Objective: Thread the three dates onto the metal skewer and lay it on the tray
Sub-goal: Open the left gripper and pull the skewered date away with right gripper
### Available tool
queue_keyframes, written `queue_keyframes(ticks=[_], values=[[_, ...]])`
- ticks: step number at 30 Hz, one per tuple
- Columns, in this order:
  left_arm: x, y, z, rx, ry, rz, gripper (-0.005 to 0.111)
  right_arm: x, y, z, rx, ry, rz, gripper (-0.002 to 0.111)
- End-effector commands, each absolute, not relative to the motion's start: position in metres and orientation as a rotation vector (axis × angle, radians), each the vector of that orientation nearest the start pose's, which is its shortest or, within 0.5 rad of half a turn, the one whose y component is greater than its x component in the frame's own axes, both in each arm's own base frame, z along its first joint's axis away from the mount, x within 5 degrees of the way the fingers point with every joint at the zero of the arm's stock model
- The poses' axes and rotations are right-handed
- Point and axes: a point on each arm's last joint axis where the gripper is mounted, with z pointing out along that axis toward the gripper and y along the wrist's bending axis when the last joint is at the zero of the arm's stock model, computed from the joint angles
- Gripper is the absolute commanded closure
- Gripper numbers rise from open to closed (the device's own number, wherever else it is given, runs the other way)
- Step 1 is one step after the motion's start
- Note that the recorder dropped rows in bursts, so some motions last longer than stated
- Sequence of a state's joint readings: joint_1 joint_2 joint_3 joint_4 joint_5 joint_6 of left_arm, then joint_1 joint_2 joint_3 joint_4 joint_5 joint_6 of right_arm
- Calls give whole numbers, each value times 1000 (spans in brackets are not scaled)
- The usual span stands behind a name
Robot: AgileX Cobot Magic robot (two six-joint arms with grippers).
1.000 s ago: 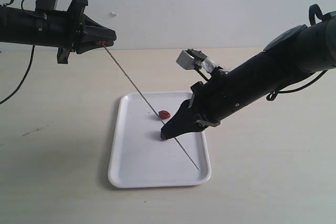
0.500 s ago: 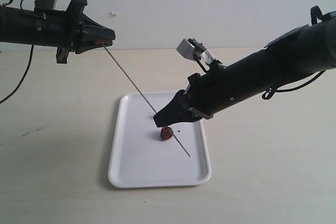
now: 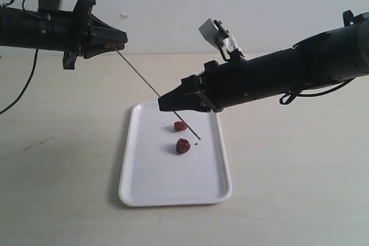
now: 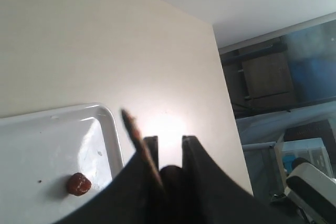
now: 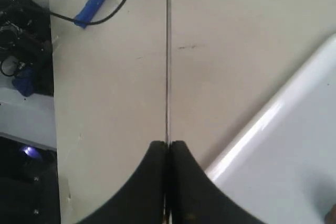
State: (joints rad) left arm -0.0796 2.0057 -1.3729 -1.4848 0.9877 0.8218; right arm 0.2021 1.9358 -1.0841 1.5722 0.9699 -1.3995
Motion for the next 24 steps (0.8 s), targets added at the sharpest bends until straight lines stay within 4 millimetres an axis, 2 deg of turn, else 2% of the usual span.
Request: queue_keyframes(ticks=[1, 5, 12, 20, 24], values=[[411, -111, 224, -10, 2242, -1491, 89, 353, 147, 185, -448, 2144, 1327, 108], [412, -111, 224, -15, 2242, -1481, 89, 354, 153, 183, -417, 2128, 1353, 108], [412, -111, 223, -9, 2244, -1477, 89, 359, 181, 177, -446, 2120, 1385, 108], [414, -108, 222, -27, 2242, -1445, 88, 364, 178, 173, -412, 2153, 1305, 108], [414, -108, 222, -7, 2236, -1424, 78, 367, 176, 170, -399, 2169, 1248, 108]])
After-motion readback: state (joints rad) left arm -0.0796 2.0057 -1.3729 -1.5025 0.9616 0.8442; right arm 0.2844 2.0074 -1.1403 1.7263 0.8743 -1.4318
